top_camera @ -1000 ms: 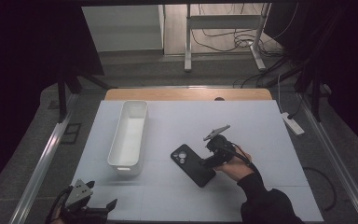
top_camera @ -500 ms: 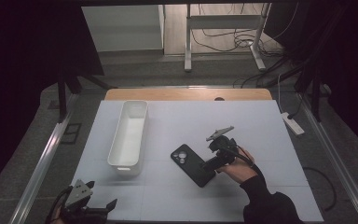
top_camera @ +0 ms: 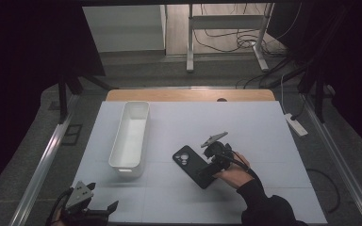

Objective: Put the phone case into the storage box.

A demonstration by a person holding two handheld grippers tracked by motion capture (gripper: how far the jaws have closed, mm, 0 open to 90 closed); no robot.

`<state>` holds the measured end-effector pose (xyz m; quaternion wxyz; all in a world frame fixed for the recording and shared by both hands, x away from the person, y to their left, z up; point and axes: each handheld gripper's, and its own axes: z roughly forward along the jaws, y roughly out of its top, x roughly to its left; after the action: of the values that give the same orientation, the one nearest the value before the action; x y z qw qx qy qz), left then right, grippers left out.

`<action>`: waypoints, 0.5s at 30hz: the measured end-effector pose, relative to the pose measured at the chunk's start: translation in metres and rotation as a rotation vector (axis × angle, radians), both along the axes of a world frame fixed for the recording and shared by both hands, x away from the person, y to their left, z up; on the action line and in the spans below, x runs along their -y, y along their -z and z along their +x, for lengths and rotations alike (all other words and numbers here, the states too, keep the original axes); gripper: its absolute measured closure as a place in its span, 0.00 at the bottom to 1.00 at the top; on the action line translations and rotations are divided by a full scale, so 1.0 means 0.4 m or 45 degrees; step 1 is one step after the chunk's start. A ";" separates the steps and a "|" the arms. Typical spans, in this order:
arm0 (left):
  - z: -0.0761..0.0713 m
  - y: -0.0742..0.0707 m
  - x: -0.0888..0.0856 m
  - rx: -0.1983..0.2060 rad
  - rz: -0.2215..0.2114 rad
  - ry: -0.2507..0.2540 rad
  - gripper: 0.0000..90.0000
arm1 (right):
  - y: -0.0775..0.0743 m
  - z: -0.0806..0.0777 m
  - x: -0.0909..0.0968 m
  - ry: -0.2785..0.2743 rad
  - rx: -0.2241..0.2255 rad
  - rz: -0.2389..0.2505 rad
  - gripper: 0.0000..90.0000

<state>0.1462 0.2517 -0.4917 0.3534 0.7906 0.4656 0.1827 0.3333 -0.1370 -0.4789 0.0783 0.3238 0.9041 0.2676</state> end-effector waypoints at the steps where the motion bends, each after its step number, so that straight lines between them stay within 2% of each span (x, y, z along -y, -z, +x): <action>1: 0.000 0.000 0.000 0.000 0.000 0.000 0.02 | 0.000 0.000 0.000 0.000 0.000 0.000 0.00; 15: 0.000 0.000 0.001 0.003 0.004 0.001 0.02 | 0.018 -0.012 -0.043 -0.042 -0.007 -0.013 0.00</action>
<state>0.1460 0.2514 -0.4918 0.3527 0.7910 0.4646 0.1845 0.3285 -0.1198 -0.4860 0.0730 0.3093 0.9108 0.2634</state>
